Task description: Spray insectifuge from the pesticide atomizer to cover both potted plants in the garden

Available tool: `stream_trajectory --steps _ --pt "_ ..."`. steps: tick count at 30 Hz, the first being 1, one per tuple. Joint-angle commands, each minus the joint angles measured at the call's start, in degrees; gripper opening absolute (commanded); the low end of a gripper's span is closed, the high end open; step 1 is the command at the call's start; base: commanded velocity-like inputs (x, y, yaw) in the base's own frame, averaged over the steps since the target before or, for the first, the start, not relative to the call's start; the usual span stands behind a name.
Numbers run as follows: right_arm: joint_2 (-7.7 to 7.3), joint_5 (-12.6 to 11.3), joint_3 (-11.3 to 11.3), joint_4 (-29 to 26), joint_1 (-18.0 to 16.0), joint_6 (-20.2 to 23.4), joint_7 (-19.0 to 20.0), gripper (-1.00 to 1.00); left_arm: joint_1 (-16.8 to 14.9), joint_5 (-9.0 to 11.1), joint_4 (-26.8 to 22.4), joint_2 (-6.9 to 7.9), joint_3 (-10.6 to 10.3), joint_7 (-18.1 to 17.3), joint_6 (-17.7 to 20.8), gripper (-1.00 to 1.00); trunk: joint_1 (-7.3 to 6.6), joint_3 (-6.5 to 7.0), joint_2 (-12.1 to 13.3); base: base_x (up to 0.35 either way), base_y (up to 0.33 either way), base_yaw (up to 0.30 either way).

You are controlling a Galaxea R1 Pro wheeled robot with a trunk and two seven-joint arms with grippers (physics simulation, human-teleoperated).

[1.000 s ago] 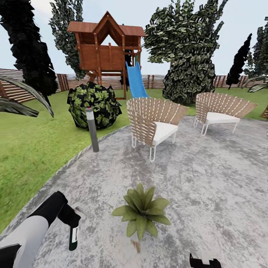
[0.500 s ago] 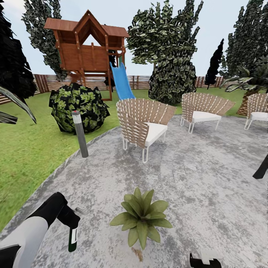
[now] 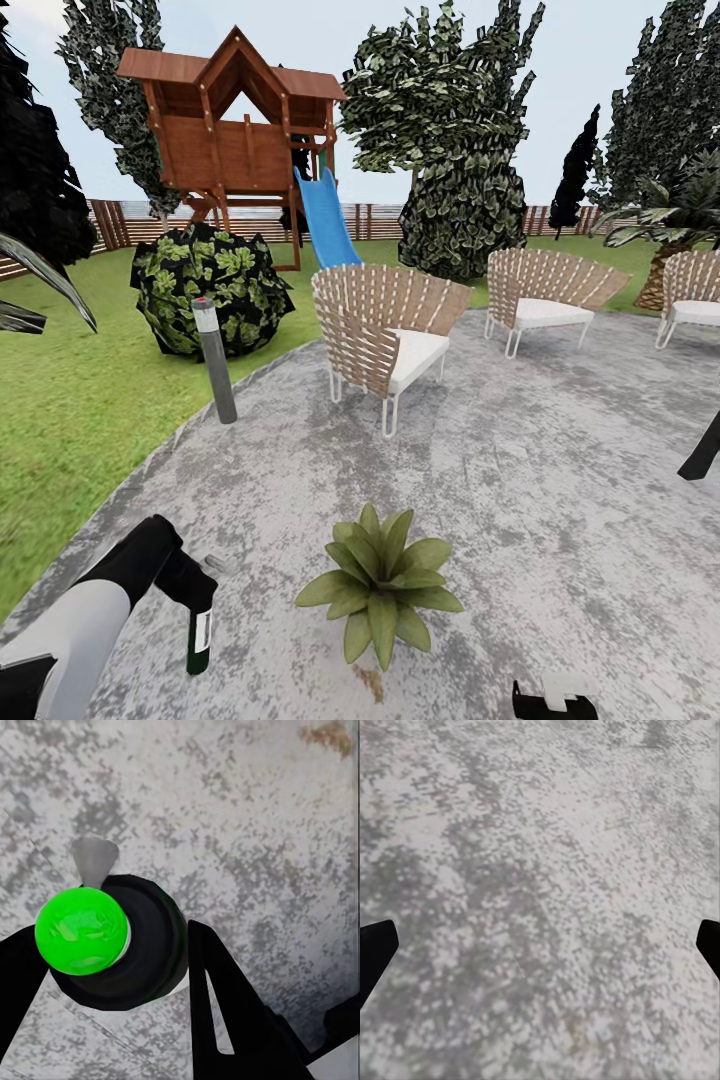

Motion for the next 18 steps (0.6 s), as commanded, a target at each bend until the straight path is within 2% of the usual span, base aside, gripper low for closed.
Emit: stream_trajectory --steps 1,4,7,10,13,14,16,18 --pt "-0.01 0.61 -0.4 0.09 -0.04 -0.17 -0.23 1.0 -0.17 -0.43 -0.07 -0.09 0.41 -0.87 0.35 -1.0 -0.01 -0.06 -0.02 0.0 0.0 0.0" --pt "0.08 0.53 -0.46 -0.04 -0.04 -0.17 -0.26 1.0 -0.41 -0.43 -0.07 0.18 -1.2 -3.9 0.36 -1.0 -0.01 -0.06 -0.02 0.0 0.0 0.0" --pt "0.2 0.4 -0.54 -0.14 -0.04 -0.17 -0.29 1.0 -0.5 -0.58 -0.51 0.57 -5.57 -8.49 0.5 -1.0 -0.01 -0.09 -0.02 0.0 0.0 0.0" --pt "0.23 0.36 -0.56 -0.16 -0.04 -0.17 -0.24 1.0 -0.06 -0.6 -0.91 0.68 -8.93 -10.63 0.55 -1.0 -0.01 -0.28 -0.02 0.0 0.0 0.0" --pt "0.24 0.35 -0.57 -0.17 -0.04 -0.17 -0.23 1.0 0.25 -0.59 -1.02 0.66 -9.87 -10.82 0.42 -1.0 -0.01 -0.54 -0.02 0.0 0.0 -0.014" --pt "0.23 -4.08 -0.41 -0.17 -0.04 -0.17 -0.23 1.0 0.3 -0.64 -0.98 0.03 -10.07 -9.4 0.45 -1.0 -0.01 -0.54 -0.02 0.214 0.255 -0.293" --pt "0.24 -4.13 -0.4 -0.17 -0.04 -0.17 -0.23 1.0 0.3 -0.65 -0.95 -0.02 -9.96 -9.05 0.45 -1.0 -0.01 -0.55 -0.02 0.181 0.255 -0.14" --pt "0.24 -4.13 -0.4 -0.17 -0.04 -0.17 -0.27 1.0 0.3 -0.59 -0.95 0.05 -10.0 -8.98 0.45 -1.0 -0.01 -0.55 -0.02 0.012 0.017 -0.005"
